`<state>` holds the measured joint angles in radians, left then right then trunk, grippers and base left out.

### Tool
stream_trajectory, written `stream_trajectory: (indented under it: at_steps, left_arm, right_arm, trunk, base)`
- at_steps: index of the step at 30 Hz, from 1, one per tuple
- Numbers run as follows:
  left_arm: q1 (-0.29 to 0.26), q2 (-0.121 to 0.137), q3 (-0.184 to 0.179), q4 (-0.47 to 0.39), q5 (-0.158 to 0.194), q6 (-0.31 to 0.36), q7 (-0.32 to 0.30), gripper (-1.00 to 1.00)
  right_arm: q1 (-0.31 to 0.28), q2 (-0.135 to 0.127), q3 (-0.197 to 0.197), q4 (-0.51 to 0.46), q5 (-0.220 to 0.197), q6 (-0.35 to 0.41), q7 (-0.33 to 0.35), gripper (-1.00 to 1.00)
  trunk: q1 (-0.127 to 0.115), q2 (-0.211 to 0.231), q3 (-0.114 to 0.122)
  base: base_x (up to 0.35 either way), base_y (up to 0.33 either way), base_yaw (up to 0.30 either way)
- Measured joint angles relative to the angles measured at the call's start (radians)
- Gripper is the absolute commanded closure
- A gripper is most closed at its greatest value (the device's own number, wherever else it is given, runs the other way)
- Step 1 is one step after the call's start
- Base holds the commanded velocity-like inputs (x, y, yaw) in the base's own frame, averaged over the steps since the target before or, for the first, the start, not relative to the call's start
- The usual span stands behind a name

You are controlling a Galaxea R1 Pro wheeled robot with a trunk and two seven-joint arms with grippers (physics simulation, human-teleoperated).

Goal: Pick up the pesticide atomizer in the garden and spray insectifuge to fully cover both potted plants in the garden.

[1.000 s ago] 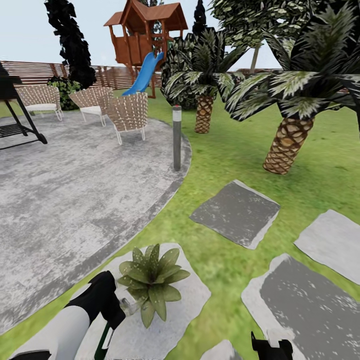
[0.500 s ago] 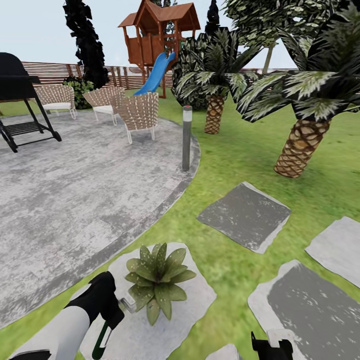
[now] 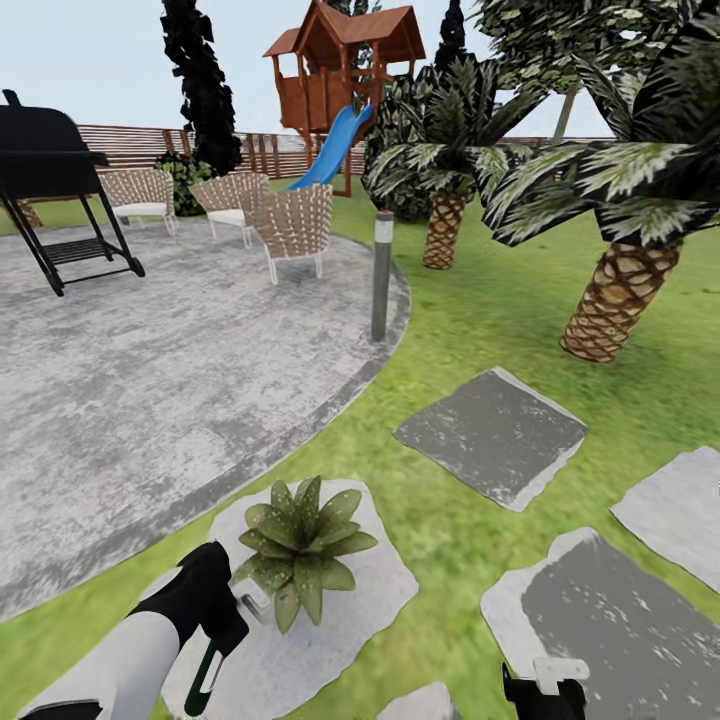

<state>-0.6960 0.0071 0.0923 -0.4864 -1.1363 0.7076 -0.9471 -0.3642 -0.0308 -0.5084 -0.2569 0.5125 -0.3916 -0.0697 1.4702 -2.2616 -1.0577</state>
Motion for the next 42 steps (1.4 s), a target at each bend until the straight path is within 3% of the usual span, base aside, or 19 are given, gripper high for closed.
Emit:
stream_trajectory:
  at_steps: [10,23,32,42]
  left_arm:
    - [0.0,0.001,0.0,0.004,0.0,0.0,0.001,1.0]
    - [0.0,-0.002,0.0,0.002,0.0,0.0,0.002,1.0]
    - [0.0,-0.003,0.0,0.0,0.0,0.0,0.001,1.0]
    - [0.0,-0.002,0.002,0.0,0.0,0.0,0.001,1.0]
  right_arm:
    - [0.0,0.0,0.0,0.001,0.0,0.0,0.0,-1.0]
    - [0.0,-0.001,0.0,-0.001,0.0,0.0,0.0,-1.0]
    - [0.0,0.0,0.0,0.0,0.0,0.0,0.0,-1.0]
    - [0.0,0.0,0.0,0.001,0.0,0.0,0.0,-1.0]
  trunk:
    - [0.0,0.0,0.0]
    - [-0.001,0.0,0.0]
    - [0.0,0.0,0.0]
    - [0.0,0.0,0.0]
  base:
    - [-0.01,-0.008,0.243]
    - [0.161,-0.191,0.009]
    - [-0.072,-0.259,0.131]
    - [-0.014,-0.027,0.198]
